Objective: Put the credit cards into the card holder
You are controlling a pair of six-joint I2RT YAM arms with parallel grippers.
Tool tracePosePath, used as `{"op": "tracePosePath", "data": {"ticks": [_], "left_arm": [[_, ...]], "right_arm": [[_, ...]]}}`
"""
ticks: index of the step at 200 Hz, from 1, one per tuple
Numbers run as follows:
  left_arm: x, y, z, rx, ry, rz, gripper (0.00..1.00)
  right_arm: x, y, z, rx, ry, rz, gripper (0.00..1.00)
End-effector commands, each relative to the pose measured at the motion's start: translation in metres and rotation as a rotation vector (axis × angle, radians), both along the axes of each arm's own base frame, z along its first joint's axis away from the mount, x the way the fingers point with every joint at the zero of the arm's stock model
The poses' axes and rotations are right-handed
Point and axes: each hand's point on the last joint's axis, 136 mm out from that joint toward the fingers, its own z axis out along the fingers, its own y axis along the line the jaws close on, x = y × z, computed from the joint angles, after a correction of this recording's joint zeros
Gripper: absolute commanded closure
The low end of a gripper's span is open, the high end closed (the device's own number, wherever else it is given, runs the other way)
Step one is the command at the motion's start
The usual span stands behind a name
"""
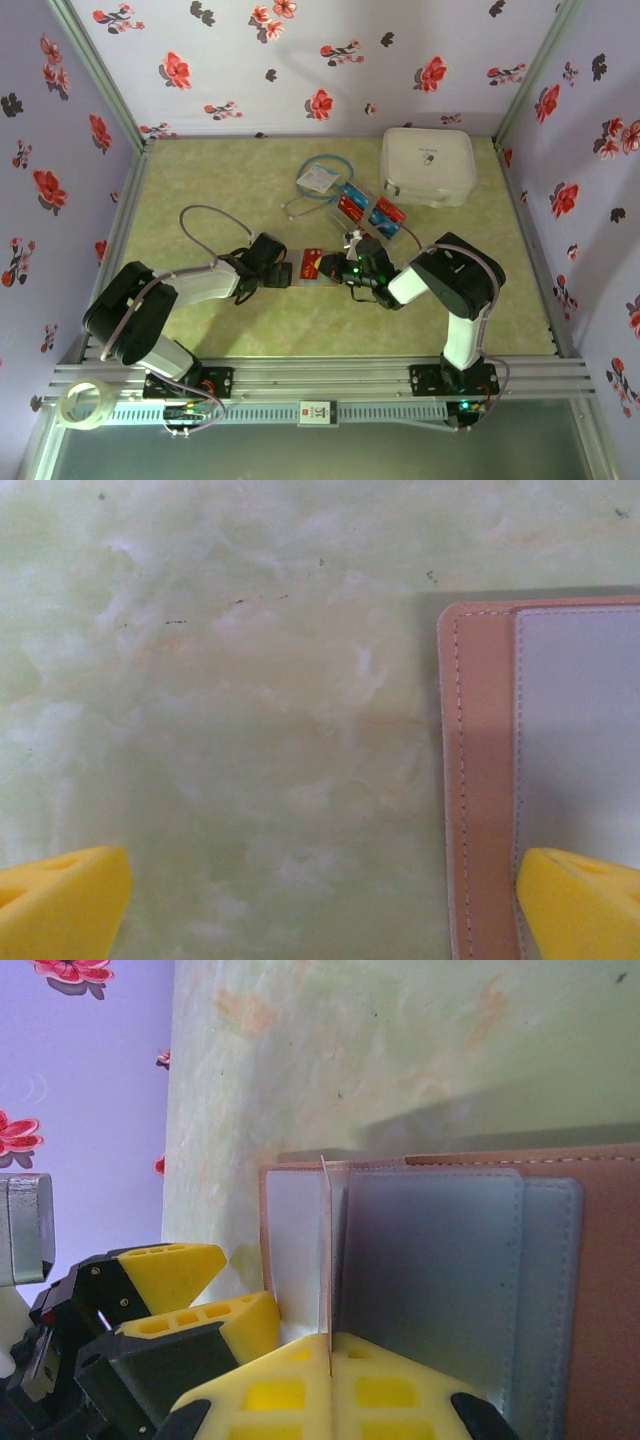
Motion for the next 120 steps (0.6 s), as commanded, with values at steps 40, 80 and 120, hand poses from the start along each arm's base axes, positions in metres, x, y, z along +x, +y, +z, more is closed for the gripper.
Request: {"op": "tracePosePath", "data": {"ticks": [40, 80, 120], "left_arm": [[-0.0096, 0.0102, -0.0146, 0.053, 0.035, 0.013, 0.0], [-0.0095, 0.0099, -0.0144, 0.052, 0.035, 0.012, 0.0], [-0.0093, 0.01, -0.0147, 0.053, 0.035, 0.012, 0.0]], "right_arm": [[-0.0121, -0.0016, -0.0135, -0.033, 0.046, 0.023, 1.0], [-0.0144, -0.0034, -0.0168, -0.048, 0.06, 0.024, 1.0], [-0.0168, -0.0028, -0.0176, -0.051, 0.071, 0.035, 1.0]]}}
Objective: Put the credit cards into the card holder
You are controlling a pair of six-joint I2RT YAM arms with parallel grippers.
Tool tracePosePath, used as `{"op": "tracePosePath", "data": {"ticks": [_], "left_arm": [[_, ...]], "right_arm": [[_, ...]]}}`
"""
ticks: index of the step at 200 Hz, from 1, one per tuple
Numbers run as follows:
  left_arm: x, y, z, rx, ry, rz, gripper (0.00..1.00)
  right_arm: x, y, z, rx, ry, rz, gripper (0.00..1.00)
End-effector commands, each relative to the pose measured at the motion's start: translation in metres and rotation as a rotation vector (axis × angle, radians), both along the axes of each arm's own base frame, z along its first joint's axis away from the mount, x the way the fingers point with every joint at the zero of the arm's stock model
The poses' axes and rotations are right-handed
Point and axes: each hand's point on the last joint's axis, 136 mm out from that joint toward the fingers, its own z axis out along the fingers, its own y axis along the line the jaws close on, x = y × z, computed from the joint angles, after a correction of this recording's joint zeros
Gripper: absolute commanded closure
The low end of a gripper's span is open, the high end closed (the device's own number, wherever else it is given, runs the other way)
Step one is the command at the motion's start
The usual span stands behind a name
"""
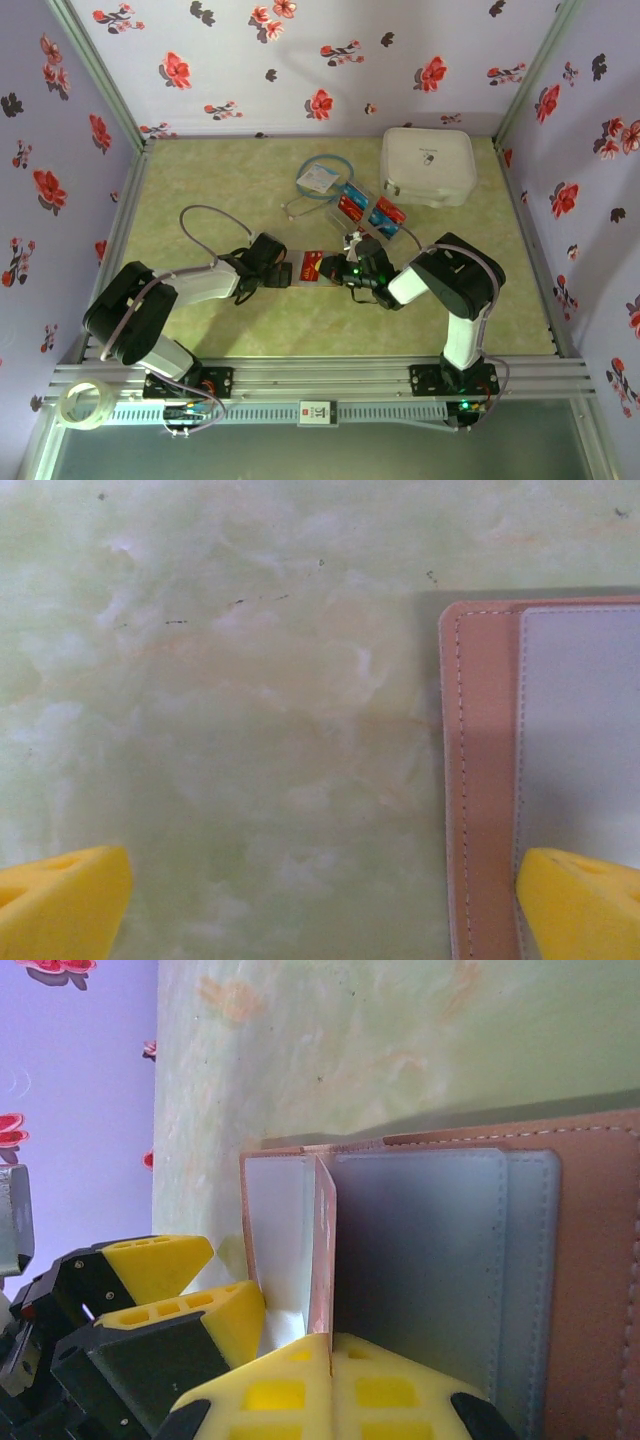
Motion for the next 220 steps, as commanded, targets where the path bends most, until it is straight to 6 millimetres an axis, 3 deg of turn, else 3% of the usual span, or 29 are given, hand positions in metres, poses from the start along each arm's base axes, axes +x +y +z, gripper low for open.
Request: {"op": "tracePosePath", "data": {"ticks": [1, 188, 220], "left_arm": [[-0.01, 0.01, -0.015, 0.053, 0.036, 0.012, 0.0], [-0.01, 0.008, -0.017, 0.05, 0.036, 0.012, 0.0], [-0.011, 0.008, -0.018, 0.05, 0.036, 0.015, 0.0]], "right_arm": [[-0.013, -0.001, -0.012, -0.033, 0.048, 0.03, 1.0], [-0.009, 0.01, -0.018, -0.031, 0.068, 0.061, 1.0], [-0.01, 0.01, -0.016, -0.04, 0.065, 0.071, 0.76]]}}
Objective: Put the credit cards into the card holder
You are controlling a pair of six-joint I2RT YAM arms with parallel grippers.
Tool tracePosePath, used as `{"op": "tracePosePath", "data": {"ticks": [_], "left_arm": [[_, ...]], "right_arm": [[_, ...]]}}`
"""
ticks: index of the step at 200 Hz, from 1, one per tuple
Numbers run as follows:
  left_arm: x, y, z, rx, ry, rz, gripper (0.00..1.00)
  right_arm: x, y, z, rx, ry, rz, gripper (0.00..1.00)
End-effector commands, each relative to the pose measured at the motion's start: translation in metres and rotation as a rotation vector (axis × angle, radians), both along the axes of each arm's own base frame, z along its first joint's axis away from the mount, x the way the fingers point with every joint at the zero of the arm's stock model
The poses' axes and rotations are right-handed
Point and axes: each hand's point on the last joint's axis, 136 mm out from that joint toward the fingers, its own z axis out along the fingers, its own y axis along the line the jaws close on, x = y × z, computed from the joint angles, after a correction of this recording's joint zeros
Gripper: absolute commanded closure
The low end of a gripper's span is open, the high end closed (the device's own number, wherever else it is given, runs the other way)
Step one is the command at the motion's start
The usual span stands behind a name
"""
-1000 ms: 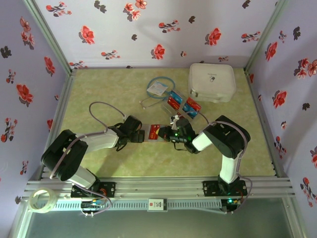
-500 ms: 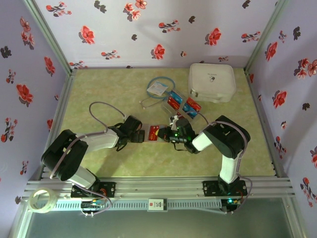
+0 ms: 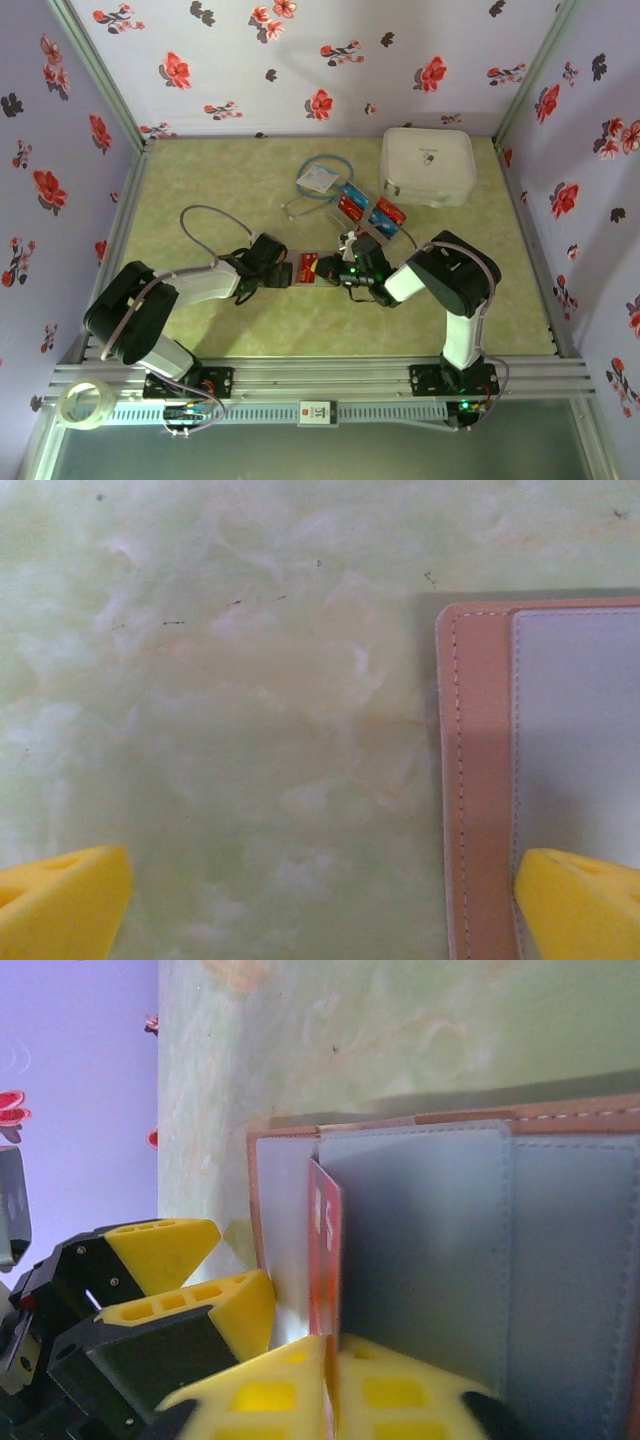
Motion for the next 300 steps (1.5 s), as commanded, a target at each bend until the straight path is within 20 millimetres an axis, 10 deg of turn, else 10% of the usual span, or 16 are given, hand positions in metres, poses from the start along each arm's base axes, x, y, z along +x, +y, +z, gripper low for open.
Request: {"op": "tracePosePath", "data": {"ticks": [1, 91, 134, 213, 300], "left_arm": [[-0.011, 0.009, -0.017, 0.048, 0.04, 0.013, 0.0], [-0.009, 0.006, -0.003, 0.013, 0.012, 0.018, 0.0], [-0.005, 0.005, 0.014, -0.007, -0.011, 0.018, 0.0], [0.01, 0.042, 0.016, 0.043, 0.017, 0.099, 0.0], [0.014, 0.046, -0.001, 0.1, 0.081, 0.097, 0.0]], "right_arm": [[-0.007, -0.002, -0.015, -0.055, 0.036, 0.019, 0.76], [0.002, -0.008, 0.014, -0.25, -0.057, 0.085, 0.38], [0.008, -0.016, 0.031, -0.375, -0.105, 0.109, 0.36], [0.017, -0.038, 0.018, -0.725, -0.122, 0.145, 0.82], [0.021, -0.029, 0.001, -0.864, -0.132, 0.202, 0.91]]}}
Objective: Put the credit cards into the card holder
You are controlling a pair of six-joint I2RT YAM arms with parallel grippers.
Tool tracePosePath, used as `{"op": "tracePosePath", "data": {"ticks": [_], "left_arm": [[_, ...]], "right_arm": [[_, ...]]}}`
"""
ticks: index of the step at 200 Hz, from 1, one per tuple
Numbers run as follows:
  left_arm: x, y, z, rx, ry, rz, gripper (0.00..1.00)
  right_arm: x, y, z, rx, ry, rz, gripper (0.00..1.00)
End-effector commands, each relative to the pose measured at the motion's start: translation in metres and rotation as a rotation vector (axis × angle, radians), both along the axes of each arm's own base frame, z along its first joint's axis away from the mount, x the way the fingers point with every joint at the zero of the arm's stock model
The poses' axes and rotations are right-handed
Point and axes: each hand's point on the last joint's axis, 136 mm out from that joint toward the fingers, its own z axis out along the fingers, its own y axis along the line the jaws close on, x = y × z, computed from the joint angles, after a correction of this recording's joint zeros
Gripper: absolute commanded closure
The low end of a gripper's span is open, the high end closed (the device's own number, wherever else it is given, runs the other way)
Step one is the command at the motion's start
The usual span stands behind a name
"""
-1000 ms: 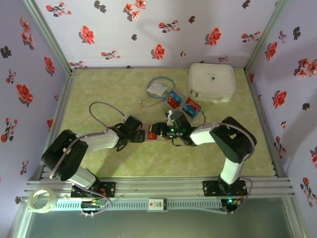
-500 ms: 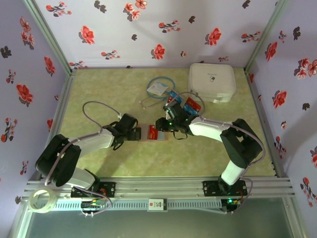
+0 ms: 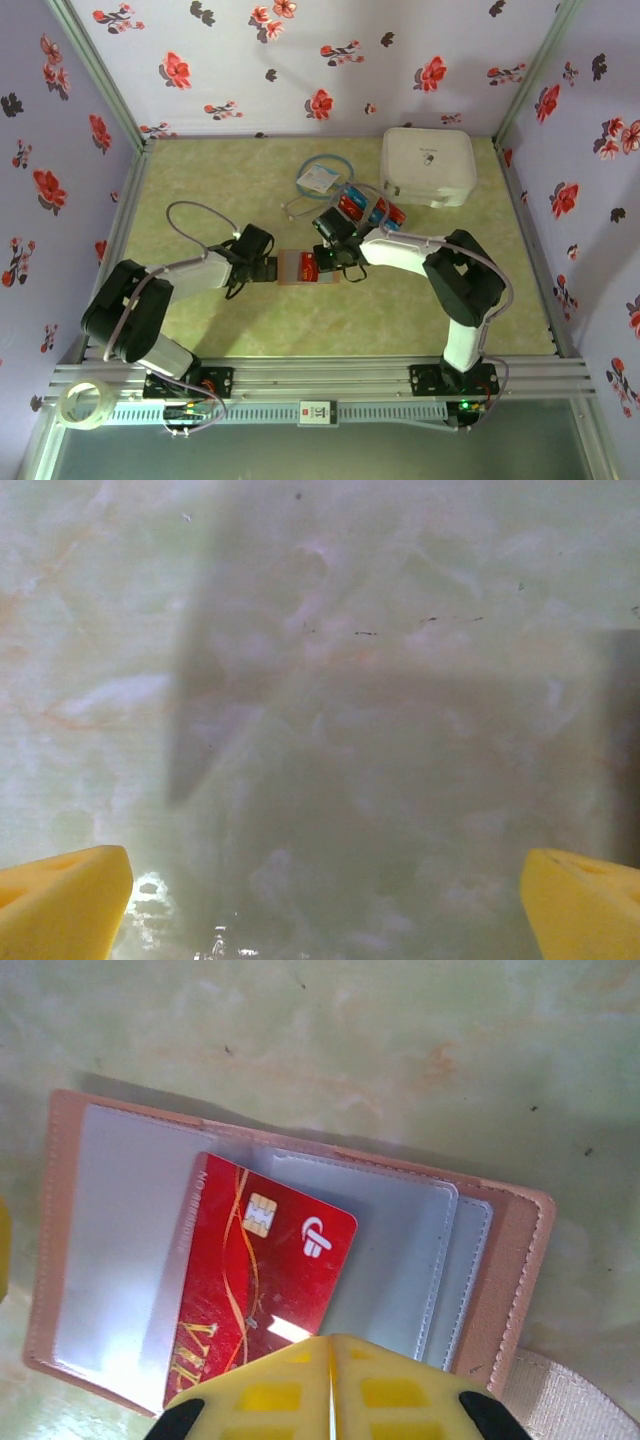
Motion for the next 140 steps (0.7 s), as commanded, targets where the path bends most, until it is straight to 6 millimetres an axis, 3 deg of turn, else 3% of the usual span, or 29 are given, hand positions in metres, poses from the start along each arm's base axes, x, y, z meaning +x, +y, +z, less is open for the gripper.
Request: {"op": "tracePosePath", "data": {"ticks": [1, 140], "left_arm": [[0.003, 0.003, -0.001, 0.038, 0.02, -0.016, 0.0], [0.003, -0.012, -0.015, 0.027, 0.05, -0.057, 0.0]], "right_arm": [[0.002, -0.005, -0.003, -0.075, -0.013, 0.011, 0.91], [0.001, 0.023, -0.009, -0.049, 0.006, 0.06, 0.91]]}}
